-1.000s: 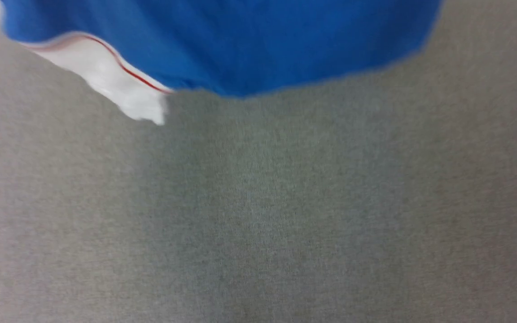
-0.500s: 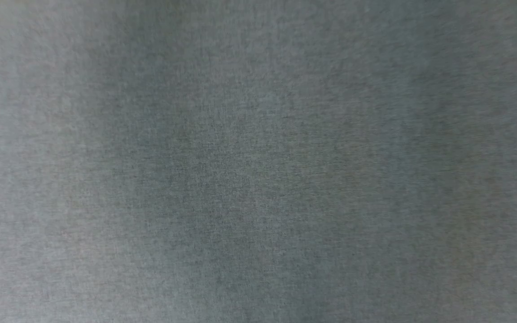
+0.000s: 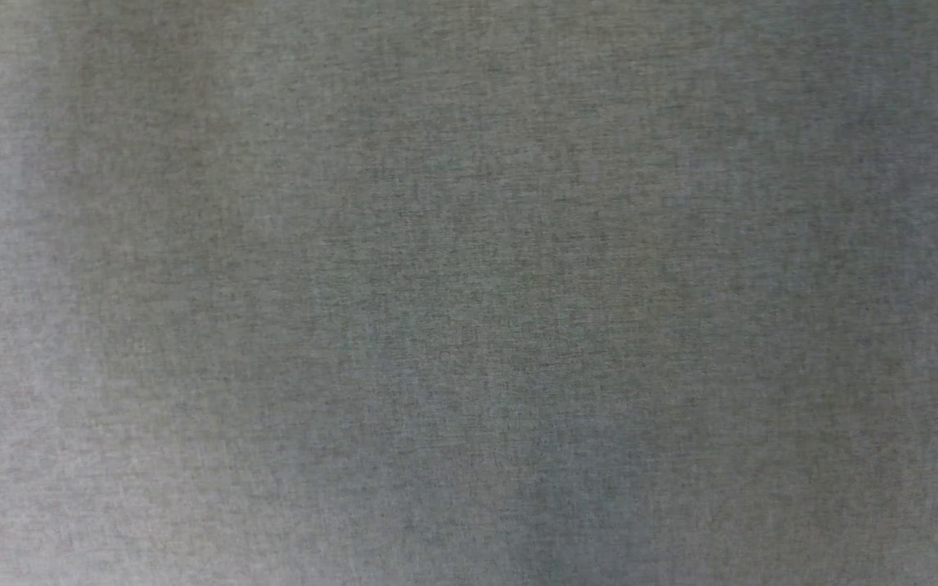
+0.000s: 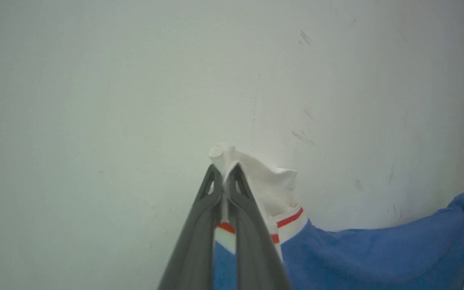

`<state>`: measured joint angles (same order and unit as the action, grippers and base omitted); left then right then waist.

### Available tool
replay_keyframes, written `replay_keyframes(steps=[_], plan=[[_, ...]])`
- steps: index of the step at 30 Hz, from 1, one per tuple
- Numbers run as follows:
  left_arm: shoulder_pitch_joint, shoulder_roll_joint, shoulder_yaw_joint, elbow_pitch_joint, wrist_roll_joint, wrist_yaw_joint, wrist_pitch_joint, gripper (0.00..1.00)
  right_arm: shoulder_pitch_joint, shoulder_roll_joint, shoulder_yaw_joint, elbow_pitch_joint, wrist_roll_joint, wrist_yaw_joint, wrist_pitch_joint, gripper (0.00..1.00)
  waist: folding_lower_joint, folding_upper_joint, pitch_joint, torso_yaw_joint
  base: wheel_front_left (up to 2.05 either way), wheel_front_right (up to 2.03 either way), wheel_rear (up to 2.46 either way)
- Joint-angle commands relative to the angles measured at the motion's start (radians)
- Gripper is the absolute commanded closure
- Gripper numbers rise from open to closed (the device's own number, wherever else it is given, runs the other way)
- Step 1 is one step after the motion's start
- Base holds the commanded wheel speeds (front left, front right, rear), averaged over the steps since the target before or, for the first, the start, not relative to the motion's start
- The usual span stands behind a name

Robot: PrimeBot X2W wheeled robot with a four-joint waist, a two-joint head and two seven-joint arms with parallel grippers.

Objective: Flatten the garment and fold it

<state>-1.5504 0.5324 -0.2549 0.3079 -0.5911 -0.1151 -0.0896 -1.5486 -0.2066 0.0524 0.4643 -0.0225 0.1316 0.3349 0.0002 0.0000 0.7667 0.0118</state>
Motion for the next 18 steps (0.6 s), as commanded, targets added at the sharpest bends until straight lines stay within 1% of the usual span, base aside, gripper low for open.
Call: replay_keyframes(steps=[1, 4, 6, 8, 11, 14, 18], plan=[[0.056, 0.015, 0.009, -0.039, -0.016, 0.0, -0.003, 1.0, 0.045, -0.013, 0.02, -0.02, 0.035, -0.001, -0.006, 1.0, -0.0002, 0.0, -0.016, 0.004, 0.0, 0.0, 0.0], [0.168, 0.03, 0.031, -0.137, -0.05, 0.024, 0.015, 1.0, 0.127, -0.047, 0.055, -0.096, 0.109, -0.001, 0.008, 1.0, -0.0002, 0.0, -0.043, 0.014, 0.0, 0.0, 0.0], [0.268, 0.039, 0.032, -0.217, -0.065, 0.044, 0.033, 1.0, 0.2, -0.075, 0.054, -0.167, 0.158, -0.001, 0.022, 1.0, -0.0002, 0.0, -0.066, 0.025, 0.0, 0.0, 0.0], [0.383, 0.045, 0.031, -0.295, -0.078, 0.067, 0.048, 1.0, 0.302, -0.097, 0.04, -0.246, 0.202, -0.001, 0.037, 1.0, -0.0002, 0.0, -0.1, 0.033, 0.0, 0.0, 0.0], [0.572, 0.046, 0.022, -0.416, -0.1, 0.107, 0.065, 1.0, 0.487, -0.115, -0.008, -0.381, 0.251, -0.001, 0.075, 1.0, -0.0002, 0.0, -0.147, 0.047, 0.0, 0.0, 0.0], [0.748, 0.054, 0.015, -0.52, -0.107, 0.144, 0.067, 1.0, 0.677, -0.11, -0.069, -0.507, 0.274, -0.001, 0.109, 1.0, -0.0002, 0.0, -0.191, 0.054, 0.0, 0.0, 0.0], [0.973, 0.055, 0.01, -0.617, -0.132, 0.178, 0.05, 1.0, 0.903, -0.069, -0.112, -0.64, 0.291, -0.001, 0.129, 1.0, -0.0002, 0.0, -0.248, 0.05, 0.0, 0.0, 0.0]])
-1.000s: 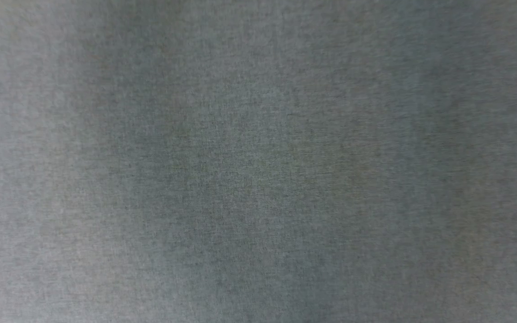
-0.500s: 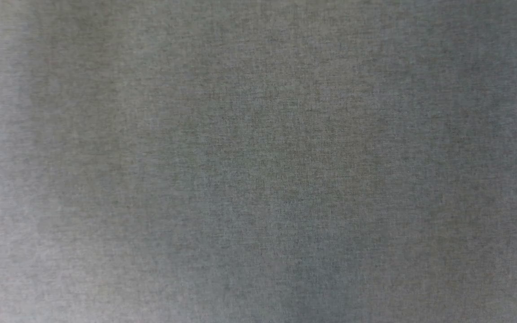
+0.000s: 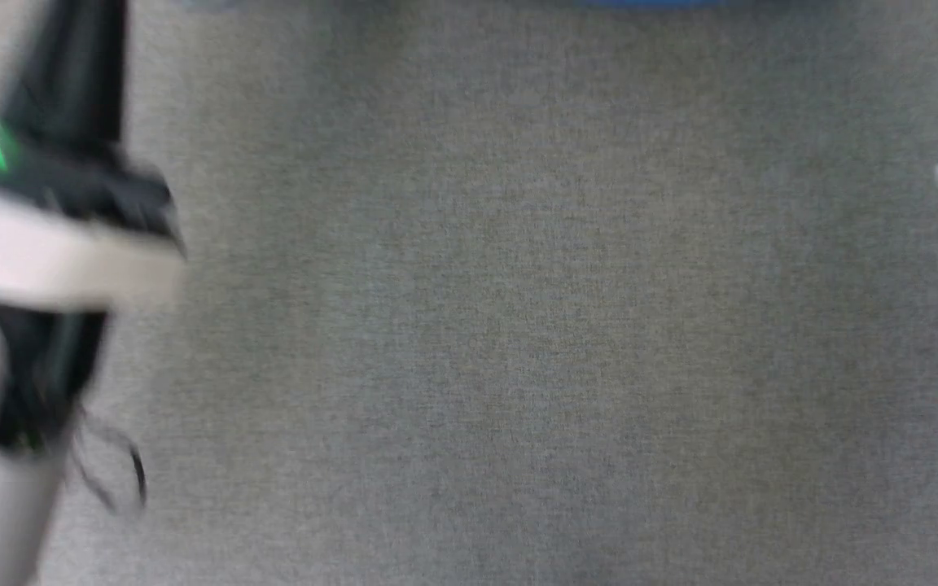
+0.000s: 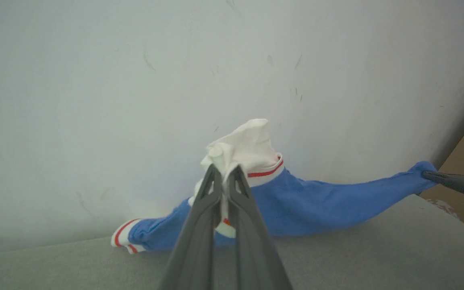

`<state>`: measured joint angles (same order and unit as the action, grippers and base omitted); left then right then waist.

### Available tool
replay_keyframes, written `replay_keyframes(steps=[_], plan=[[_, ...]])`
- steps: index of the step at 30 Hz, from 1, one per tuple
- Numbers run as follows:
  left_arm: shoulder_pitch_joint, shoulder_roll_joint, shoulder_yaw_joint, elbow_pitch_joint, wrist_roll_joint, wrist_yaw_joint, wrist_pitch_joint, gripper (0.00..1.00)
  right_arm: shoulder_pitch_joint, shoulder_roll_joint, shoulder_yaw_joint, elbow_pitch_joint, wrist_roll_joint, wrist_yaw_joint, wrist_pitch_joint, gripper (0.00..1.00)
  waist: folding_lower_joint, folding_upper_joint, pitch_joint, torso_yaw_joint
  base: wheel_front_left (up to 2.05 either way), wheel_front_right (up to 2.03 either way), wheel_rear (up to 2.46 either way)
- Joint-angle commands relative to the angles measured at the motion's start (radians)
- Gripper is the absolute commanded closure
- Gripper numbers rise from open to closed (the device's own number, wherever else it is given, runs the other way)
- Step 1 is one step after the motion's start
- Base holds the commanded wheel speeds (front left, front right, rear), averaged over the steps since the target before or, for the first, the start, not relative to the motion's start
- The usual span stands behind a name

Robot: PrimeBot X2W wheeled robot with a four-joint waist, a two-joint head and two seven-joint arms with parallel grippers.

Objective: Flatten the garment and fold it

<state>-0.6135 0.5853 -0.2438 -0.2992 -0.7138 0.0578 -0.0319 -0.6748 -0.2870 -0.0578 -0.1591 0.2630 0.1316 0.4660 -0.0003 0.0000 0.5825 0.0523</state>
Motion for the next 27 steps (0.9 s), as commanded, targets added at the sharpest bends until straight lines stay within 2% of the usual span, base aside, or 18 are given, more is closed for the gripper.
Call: replay_keyframes(steps=[1, 7, 13, 21, 27], plan=[[0.094, 0.003, -0.008, -0.027, -0.021, 0.004, -0.011, 1.0, 0.08, 0.027, -0.008, -0.04, 0.011, -0.001, -0.003, 1.0, 0.0003, 0.0, -0.081, 0.007, 0.0, 0.0, 0.0], [0.393, -0.003, -0.041, -0.068, -0.086, 0.025, -0.02, 1.0, 0.377, 0.096, -0.015, -0.14, 0.053, -0.001, -0.004, 1.0, 0.0003, 0.0, -0.185, 0.011, 0.0, 0.0, 0.0], [0.577, 0.014, -0.074, -0.075, -0.16, 0.024, 0.024, 1.0, 0.607, 0.119, -0.022, -0.181, 0.104, -0.001, 0.022, 1.0, 0.0003, 0.0, -0.262, 0.013, 0.0, 0.0, 0.0], [0.774, 0.111, -0.164, -0.087, -0.264, 0.007, 0.208, 1.0, 0.881, 0.058, -0.014, -0.185, 0.189, -0.001, 0.159, 1.0, 0.0003, 0.0, -0.352, 0.013, 0.0, 0.0, 0.0], [0.861, 0.168, -0.212, -0.09, -0.31, 0.023, 0.315, 1.0, 1.017, -0.003, -0.037, -0.173, 0.218, -0.001, 0.268, 1.0, 0.0003, 0.0, -0.411, 0.021, 0.0, 0.0, 0.0]])
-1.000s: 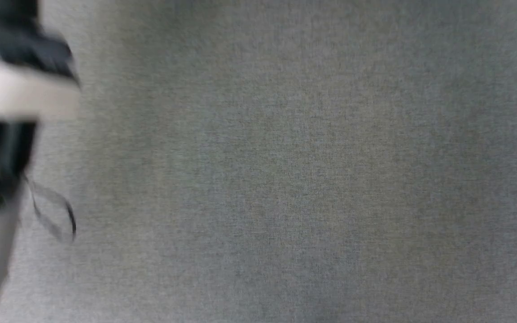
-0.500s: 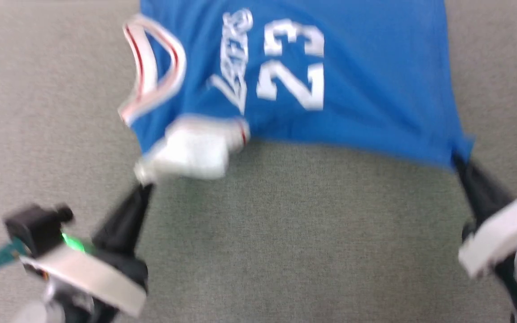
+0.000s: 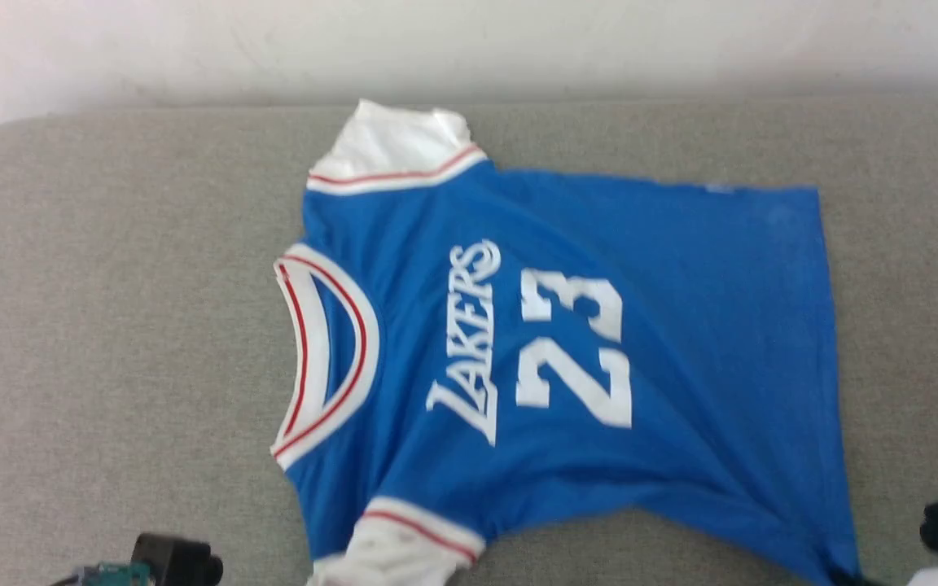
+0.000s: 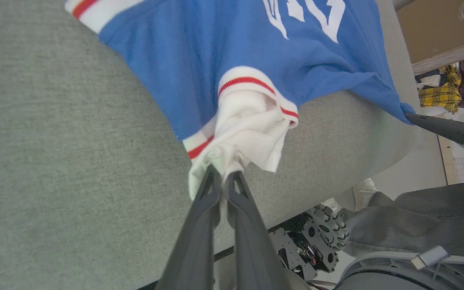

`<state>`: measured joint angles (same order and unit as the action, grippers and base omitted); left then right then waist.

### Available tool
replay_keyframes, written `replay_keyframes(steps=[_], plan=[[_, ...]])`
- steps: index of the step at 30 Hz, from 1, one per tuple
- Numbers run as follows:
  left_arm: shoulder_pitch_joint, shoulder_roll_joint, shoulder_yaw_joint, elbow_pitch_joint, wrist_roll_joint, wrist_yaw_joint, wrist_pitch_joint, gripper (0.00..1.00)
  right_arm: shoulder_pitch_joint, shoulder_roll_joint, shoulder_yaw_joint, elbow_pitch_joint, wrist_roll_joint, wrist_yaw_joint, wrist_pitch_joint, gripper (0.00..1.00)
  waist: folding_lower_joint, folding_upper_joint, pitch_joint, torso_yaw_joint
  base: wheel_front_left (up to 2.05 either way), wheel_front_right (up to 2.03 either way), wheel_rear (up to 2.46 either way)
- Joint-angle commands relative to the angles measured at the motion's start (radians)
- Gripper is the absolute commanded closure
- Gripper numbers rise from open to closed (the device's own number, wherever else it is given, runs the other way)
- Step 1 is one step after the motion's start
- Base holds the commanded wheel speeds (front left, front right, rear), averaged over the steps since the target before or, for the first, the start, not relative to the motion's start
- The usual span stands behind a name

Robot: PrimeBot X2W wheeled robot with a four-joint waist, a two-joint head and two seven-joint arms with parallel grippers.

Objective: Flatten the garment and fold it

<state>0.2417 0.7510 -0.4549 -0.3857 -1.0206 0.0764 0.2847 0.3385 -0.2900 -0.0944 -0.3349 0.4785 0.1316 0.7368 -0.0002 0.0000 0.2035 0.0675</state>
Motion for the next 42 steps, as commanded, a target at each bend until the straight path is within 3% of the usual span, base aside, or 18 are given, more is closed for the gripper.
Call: replay_keyframes(steps=[1, 12, 19, 31, 42], plan=[[0.021, 0.01, -0.004, -0.007, -0.012, 0.009, 0.01, 1.0, 0.025, -0.002, -0.004, 0.006, 0.01, -0.001, 0.017, 1.0, 0.0002, 0.0, -0.041, 0.007, 0.0, 0.0, 0.0], [0.17, 0.074, -0.006, -0.095, -0.096, 0.049, 0.064, 1.0, 0.197, 0.035, -0.051, -0.041, 0.066, -0.001, 0.129, 1.0, 0.0002, 0.0, -0.102, 0.032, 0.0, 0.0, 0.0], [0.171, 0.07, 0.018, -0.116, -0.086, 0.055, 0.028, 1.0, 0.187, 0.043, -0.071, -0.08, 0.045, -0.001, 0.076, 1.0, 0.0002, 0.0, -0.119, 0.04, 0.0, 0.0, 0.0], [-0.097, 0.085, 0.085, -0.11, 0.013, 0.004, 0.018, 1.0, -0.039, -0.033, -0.095, -0.09, -0.003, -0.001, -0.052, 1.0, 0.0002, 0.0, 0.013, 0.011, 0.0, 0.0, 0.0], [-0.367, 0.016, 0.082, 0.051, 0.063, -0.071, -0.003, 1.0, -0.255, -0.072, -0.056, 0.01, -0.05, -0.001, -0.073, 1.0, 0.0002, 0.0, 0.159, -0.016, 0.0, 0.0, 0.0]])
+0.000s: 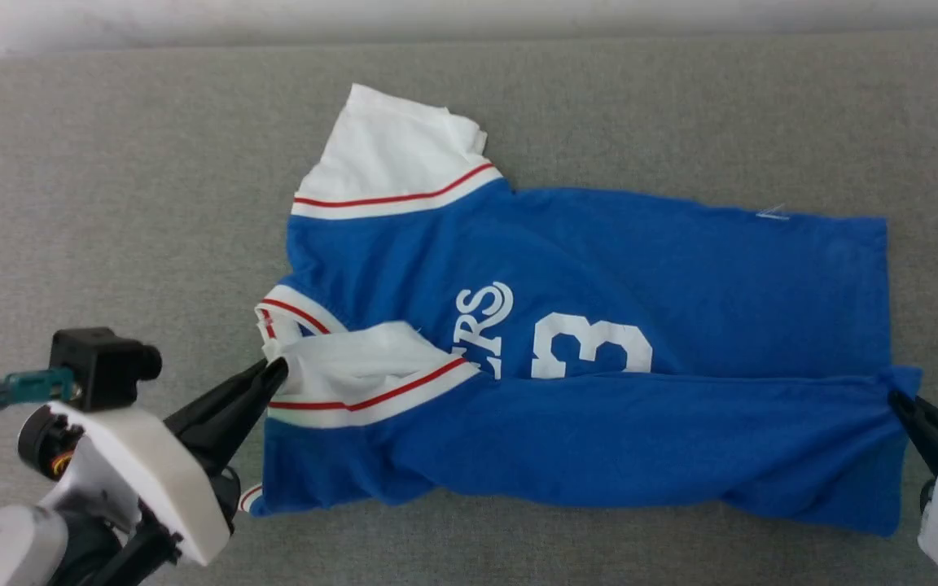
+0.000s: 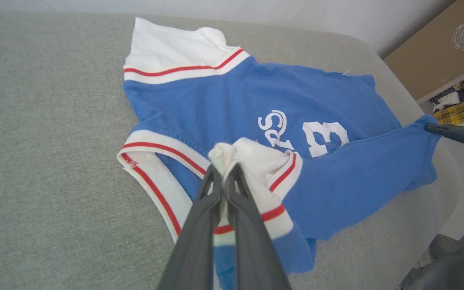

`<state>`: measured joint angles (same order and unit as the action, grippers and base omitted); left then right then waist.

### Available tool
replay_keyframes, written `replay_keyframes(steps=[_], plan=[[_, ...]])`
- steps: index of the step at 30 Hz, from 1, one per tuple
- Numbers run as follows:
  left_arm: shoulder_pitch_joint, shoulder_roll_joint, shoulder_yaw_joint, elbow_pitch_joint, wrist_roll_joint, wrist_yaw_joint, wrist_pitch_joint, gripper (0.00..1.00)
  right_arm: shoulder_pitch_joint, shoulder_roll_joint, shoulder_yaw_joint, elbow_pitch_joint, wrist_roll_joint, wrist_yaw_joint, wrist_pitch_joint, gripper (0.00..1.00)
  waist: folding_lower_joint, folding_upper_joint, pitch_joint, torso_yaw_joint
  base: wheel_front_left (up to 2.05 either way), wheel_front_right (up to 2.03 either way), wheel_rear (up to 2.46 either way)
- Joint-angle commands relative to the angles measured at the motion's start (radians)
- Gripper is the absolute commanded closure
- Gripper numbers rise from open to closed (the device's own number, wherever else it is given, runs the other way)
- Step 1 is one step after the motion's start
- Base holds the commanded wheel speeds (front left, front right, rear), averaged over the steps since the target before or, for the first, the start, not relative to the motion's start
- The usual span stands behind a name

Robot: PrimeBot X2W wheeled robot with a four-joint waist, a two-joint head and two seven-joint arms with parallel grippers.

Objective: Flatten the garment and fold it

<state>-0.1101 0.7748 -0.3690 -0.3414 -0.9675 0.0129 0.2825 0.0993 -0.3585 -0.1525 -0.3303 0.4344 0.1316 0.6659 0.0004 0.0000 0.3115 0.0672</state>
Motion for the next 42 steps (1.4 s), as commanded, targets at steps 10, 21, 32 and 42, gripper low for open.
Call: replay_keyframes(steps=[10, 21, 32, 42], plan=[[-0.102, -0.074, -0.091, 0.195, 0.068, -0.05, 0.006, 1.0, -0.056, 0.003, 0.036, 0.097, -0.012, -0.001, 0.026, 1.0, -0.0004, 0.0, 0.099, -0.009, 0.0, 0.0, 0.0], [-0.132, -0.145, -0.089, 0.296, 0.056, -0.019, -0.025, 0.28, -0.087, 0.043, 0.032, 0.139, -0.003, -0.001, 0.01, 0.0, -0.0004, 0.0, 0.1, 0.003, 0.0, 0.0, 0.0], [0.017, -0.15, -0.01, 0.21, 0.015, 0.059, -0.134, 0.0, -0.021, 0.059, -0.01, 0.045, 0.031, -0.001, -0.066, 0.0, -0.0004, 0.0, -0.058, 0.012, 0.0, 0.0, 0.0], [0.217, -0.197, 0.116, 0.0, 0.172, 0.227, -0.466, 0.0, 0.098, 0.205, -0.118, -0.105, -0.125, -0.001, -0.358, 0.0, -0.0004, 0.0, -0.151, 0.034, 0.0, 0.0, 0.0]])
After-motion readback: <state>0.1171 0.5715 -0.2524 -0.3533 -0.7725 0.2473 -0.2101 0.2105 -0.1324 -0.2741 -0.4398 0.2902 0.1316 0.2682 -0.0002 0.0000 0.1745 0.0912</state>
